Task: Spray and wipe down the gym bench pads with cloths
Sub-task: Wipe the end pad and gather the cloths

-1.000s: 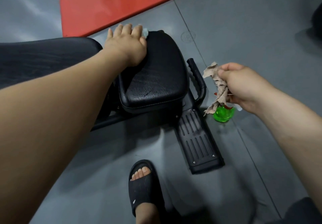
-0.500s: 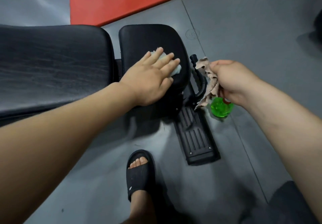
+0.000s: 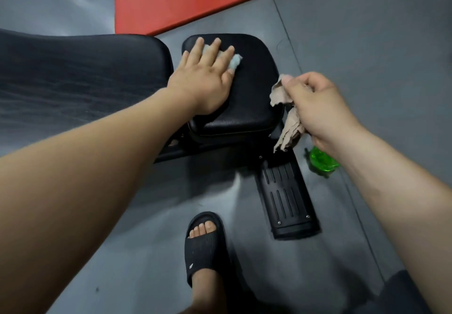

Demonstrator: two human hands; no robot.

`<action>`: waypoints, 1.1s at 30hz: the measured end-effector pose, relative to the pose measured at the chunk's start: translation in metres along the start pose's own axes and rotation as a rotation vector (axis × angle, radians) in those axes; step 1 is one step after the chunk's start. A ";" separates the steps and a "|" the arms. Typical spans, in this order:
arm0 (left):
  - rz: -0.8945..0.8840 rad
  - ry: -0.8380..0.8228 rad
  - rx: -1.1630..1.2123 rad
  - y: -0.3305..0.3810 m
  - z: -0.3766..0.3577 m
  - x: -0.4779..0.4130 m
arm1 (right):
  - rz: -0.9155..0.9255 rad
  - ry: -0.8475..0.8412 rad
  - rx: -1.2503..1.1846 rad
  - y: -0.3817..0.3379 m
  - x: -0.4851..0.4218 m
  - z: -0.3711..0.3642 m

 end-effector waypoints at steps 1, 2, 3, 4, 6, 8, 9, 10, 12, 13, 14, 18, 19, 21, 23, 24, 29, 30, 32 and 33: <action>0.027 0.004 0.010 0.001 0.002 -0.009 | 0.009 -0.002 0.005 0.000 0.000 0.000; 0.051 0.005 0.022 0.001 0.004 -0.019 | 0.004 -0.005 0.000 0.000 0.001 0.001; 0.073 0.000 0.032 0.000 0.005 -0.029 | -0.010 -0.014 -0.001 0.000 0.002 0.002; 0.090 -0.006 0.038 -0.003 0.004 -0.038 | -0.027 -0.026 0.008 0.001 0.003 0.004; 0.117 0.007 0.014 -0.011 -0.001 -0.054 | -0.055 -0.058 0.036 0.002 0.006 0.009; 0.171 0.031 0.030 -0.013 -0.002 -0.062 | -0.061 -0.086 0.051 0.002 0.008 0.011; 0.211 0.021 0.062 -0.011 -0.001 -0.061 | -0.054 -0.094 0.053 0.001 0.010 0.012; 0.250 0.008 0.100 -0.009 0.001 -0.058 | -0.039 -0.100 0.059 0.000 0.011 0.012; 0.338 -0.004 0.161 -0.003 0.006 -0.044 | -0.002 -0.103 0.089 -0.002 0.013 0.011; 0.369 0.007 0.164 -0.001 0.008 -0.035 | 0.014 -0.107 0.100 -0.004 0.015 0.010; 0.389 0.019 0.132 0.000 0.008 -0.030 | 0.024 -0.114 0.105 -0.005 0.016 0.008; 0.387 -0.033 -0.150 0.004 0.014 -0.007 | 0.026 -0.146 0.139 -0.009 0.024 0.003; 0.374 -0.046 -0.153 0.006 0.013 0.001 | 0.021 -0.148 0.145 -0.010 0.025 0.003; 0.327 -0.037 -0.120 0.009 0.004 0.022 | 0.024 -0.152 0.149 -0.012 0.026 0.001; 0.277 0.003 -0.049 0.013 -0.007 0.046 | 0.035 -0.156 0.135 -0.013 0.028 -0.001; 0.261 0.023 -0.026 0.015 -0.011 0.057 | 0.040 -0.156 0.125 -0.014 0.028 -0.002; 0.210 0.125 -0.030 0.028 -0.028 0.104 | 0.023 -0.141 0.079 -0.017 0.026 -0.010; 0.188 0.146 -0.034 0.029 -0.033 0.112 | 0.017 -0.135 0.061 -0.017 0.024 -0.011; 0.135 0.186 -0.038 0.027 -0.041 0.127 | 0.002 -0.122 0.025 -0.017 0.021 -0.012; 0.109 0.195 -0.052 0.024 -0.045 0.133 | -0.006 -0.119 0.013 -0.018 0.020 -0.014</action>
Point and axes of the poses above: each hand's wrist, its own x-axis away from the middle knuckle, its own z-axis out of the back of the hand, y = z × x, the point moved 1 cm from there along -x, towards the middle knuckle, and after that the axes turned 3 degrees about z, right-handed, at the moved point
